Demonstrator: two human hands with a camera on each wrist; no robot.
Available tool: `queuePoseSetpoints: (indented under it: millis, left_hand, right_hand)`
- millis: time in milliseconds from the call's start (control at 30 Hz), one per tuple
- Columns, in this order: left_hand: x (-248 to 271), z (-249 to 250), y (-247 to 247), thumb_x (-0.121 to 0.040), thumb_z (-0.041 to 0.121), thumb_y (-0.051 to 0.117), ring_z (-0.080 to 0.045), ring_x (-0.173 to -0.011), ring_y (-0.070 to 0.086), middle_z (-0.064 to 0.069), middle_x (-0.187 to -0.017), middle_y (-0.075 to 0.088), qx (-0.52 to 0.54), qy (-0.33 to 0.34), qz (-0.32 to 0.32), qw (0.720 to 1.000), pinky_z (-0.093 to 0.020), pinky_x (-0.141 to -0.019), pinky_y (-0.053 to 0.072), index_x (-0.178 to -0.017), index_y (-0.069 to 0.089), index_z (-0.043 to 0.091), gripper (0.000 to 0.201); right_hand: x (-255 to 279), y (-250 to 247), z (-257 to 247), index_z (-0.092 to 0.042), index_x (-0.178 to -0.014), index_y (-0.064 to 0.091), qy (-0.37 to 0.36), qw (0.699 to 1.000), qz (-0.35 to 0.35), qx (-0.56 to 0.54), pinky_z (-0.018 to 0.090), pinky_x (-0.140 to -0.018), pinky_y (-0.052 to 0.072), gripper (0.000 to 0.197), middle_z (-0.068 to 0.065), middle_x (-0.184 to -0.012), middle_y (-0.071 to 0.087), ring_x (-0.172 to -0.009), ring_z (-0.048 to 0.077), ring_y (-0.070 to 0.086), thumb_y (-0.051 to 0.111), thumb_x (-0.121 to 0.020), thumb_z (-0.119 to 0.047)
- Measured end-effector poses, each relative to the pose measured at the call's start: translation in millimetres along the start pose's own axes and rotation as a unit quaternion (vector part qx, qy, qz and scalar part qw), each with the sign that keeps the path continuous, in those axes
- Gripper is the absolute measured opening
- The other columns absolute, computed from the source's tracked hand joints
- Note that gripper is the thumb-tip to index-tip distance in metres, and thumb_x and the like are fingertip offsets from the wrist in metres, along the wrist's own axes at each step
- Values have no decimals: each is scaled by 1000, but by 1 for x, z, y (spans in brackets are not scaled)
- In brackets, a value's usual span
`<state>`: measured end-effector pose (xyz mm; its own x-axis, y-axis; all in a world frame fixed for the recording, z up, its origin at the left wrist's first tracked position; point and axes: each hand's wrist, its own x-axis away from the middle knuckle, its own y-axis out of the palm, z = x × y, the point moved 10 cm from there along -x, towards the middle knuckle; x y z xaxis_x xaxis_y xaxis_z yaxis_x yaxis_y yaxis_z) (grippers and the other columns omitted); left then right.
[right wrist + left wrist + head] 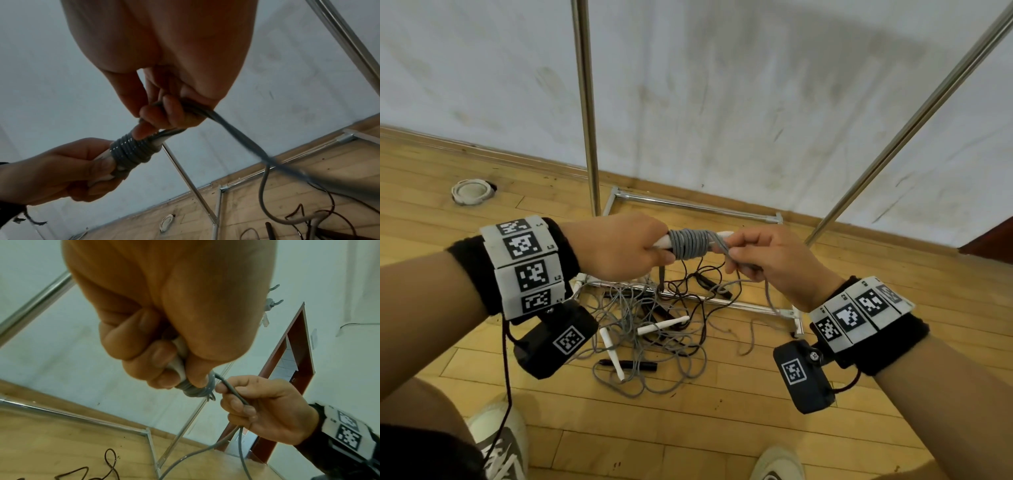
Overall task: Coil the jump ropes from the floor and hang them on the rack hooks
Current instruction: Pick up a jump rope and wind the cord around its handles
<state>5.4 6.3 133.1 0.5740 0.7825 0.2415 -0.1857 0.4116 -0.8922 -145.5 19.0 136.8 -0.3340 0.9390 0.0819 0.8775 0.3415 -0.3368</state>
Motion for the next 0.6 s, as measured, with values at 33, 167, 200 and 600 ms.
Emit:
queuePoseSetpoints:
  millis: [33, 167, 200, 600]
  left_hand:
    - [0, -1, -4, -100, 38, 48, -8, -57, 49, 5, -69, 55, 8, 0, 13, 1000, -23, -53, 35, -79, 49, 24, 25]
    - [4, 1, -14, -99, 38, 49, -5, -51, 48, 6, -63, 55, 79, 21, 44, 996, -19, -50, 38, -78, 50, 23, 26]
    - [5, 2, -15, -99, 37, 51, -3, -48, 48, 7, -60, 56, 109, 25, 48, 993, -18, -48, 38, -76, 51, 24, 26]
    - [19, 15, -10, -98, 31, 54, -13, -51, 50, 6, -57, 56, 213, 72, -22, 974, -32, -51, 44, -84, 57, 9, 25]
  right_hand:
    - [1, 1, -1, -4, -100, 72, -7, 1000, -1, -8, 18, -50, 39, 23, 6, -72, 68, -56, 12, 48, 52, -94, 5]
    - [6, 1, 1, -5, -102, 73, -29, 998, 36, -32, 16, -50, 42, 17, 8, -76, 74, -55, 10, 54, 58, -95, -1]
    - [8, 1, 4, -7, -100, 74, -26, 998, 47, -41, 17, -48, 42, 15, 9, -75, 74, -52, 11, 53, 60, -95, -5]
    - [9, 13, 20, 4, -84, 71, -22, 998, -14, 57, 15, -58, 41, 31, -18, -78, 70, -55, 0, 53, 55, -99, -17]
